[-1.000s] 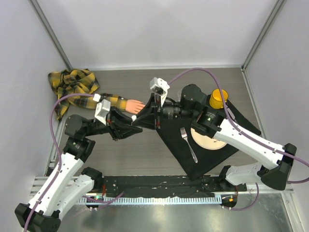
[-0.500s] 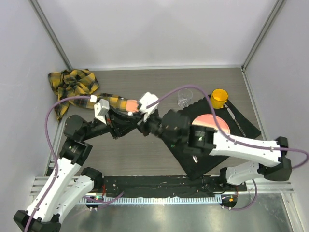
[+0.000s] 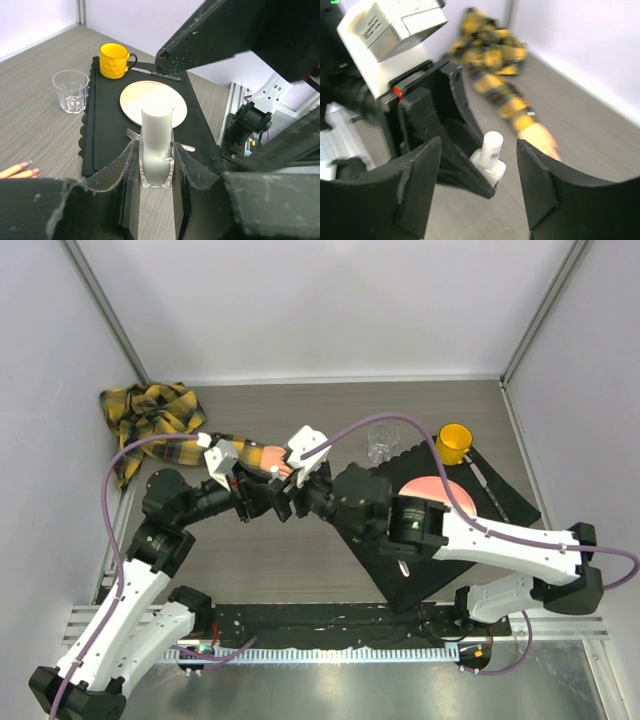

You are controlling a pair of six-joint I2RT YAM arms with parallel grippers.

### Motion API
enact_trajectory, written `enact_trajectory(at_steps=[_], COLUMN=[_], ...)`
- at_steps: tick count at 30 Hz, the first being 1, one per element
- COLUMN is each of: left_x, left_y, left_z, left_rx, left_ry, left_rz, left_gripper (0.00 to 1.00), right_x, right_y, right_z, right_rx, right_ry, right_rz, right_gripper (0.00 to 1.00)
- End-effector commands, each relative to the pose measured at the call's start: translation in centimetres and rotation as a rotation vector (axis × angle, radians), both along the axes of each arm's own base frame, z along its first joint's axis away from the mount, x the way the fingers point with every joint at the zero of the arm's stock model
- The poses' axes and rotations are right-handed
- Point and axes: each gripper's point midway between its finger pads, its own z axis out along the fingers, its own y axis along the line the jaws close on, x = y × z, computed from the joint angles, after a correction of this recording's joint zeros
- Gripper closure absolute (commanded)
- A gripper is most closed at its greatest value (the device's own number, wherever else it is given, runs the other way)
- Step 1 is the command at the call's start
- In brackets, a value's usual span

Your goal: Paint the nails

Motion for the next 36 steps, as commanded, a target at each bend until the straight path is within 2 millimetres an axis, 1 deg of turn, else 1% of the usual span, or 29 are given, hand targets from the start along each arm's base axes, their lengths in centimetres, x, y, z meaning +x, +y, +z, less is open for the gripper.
enact_trajectory(at_steps=[1,2,3,5,7,9,11,15,16,17,18,19,20,24,27,28,29,30,32,33,34,35,36], left_x=[-0.8,-1.2,-2.3,-3.1,-4.2,-4.6,-5.0,-5.3,-5.4,-5.5,-5.6,-5.6,-5.7,-5.9,-5.9,-5.8,-5.7,-5.6,-4.8,-4.1,-3.0,-2.3,-1.4], left_y=[-0.3,-0.4,-0.7,-1.0,-1.1,-1.2,-1.2,-1.3,-1.3,-1.4,-1.4,-1.4,-1.4,-1.4,-1.4,-1.4,-1.4,-1.4,-1.3,-1.2,-0.9,-0.7,-0.4], left_z=[3.7,3.7,3.8,4.3,4.5,4.6,4.7,4.6,4.7,4.7,4.7,4.7,4.6,4.7,4.7,4.7,4.8,4.7,4.7,4.2,4.3,4.2,3.7], left_rx=[-0.065,-0.07,-0.079,-0.103,-0.12,-0.128,-0.129,-0.129,-0.131,-0.13,-0.13,-0.13,-0.129,-0.129,-0.129,-0.131,-0.132,-0.13,-0.128,-0.103,-0.103,-0.092,-0.066], left_ry=[-0.106,-0.109,-0.097,-0.115,-0.119,-0.111,-0.122,-0.113,-0.114,-0.114,-0.116,-0.116,-0.114,-0.116,-0.116,-0.117,-0.121,-0.121,-0.12,-0.124,-0.123,-0.128,-0.119], left_rz=[-0.042,-0.067,-0.13,-0.183,-0.243,-0.27,-0.288,-0.311,-0.318,-0.324,-0.326,-0.329,-0.333,-0.341,-0.34,-0.334,-0.328,-0.318,-0.268,-0.233,-0.156,-0.113,-0.058], left_gripper=[1.0,1.0,1.0,1.0,1.0,1.0,1.0,1.0,1.0,1.0,1.0,1.0,1.0,1.0,1.0,1.0,1.0,1.0,1.0,1.0,1.0,1.0,1.0], right_x=[-3.2,-3.4,-3.2,-3.6,-4.3,-4.7,-5.0,-5.0,-5.0,-4.9,-4.9,-4.7,-4.5,-4.4,-4.3,-4.3,-4.2,-4.0,-3.2,-2.8,-2.5,-2.2,-1.2], right_y=[-0.6,-0.9,-1.3,-2.0,-2.2,-2.3,-2.2,-1.6,-1.6,-1.5,-1.4,-1.2,-1.2,-1.0,-0.6,-0.6,-0.6,-0.5,-0.5,-0.6,-0.7,-0.9,-0.6], right_z=[1.0,1.2,1.5,1.7,1.9,2.3,2.2,2.5,2.2,2.7,2.9,2.7,3.0,3.2,2.9,2.9,2.6,2.5,1.8,1.3,1.0,1.0,0.5], right_rx=[0.107,0.131,0.148,0.156,0.161,0.177,0.179,0.204,0.204,0.22,0.227,0.23,0.241,0.254,0.245,0.245,0.242,0.237,0.225,0.216,0.215,0.217,0.205], right_ry=[0.132,0.176,0.179,0.189,0.182,0.172,0.178,0.183,0.205,0.189,0.185,0.2,0.196,0.205,0.218,0.218,0.224,0.223,0.235,0.234,0.232,0.221,0.188], right_rz=[0.347,0.44,0.467,0.552,0.606,0.65,0.681,0.732,0.741,0.751,0.758,0.764,0.766,0.793,0.809,0.809,0.803,0.79,0.737,0.715,0.695,0.659,0.541], right_gripper=[0.29,0.3,0.3,0.32,0.35,0.39,0.41,0.52,0.53,0.54,0.58,0.59,0.6,0.62,0.75,0.82,0.94,0.99,1.0,1.0,1.0,1.0,1.0])
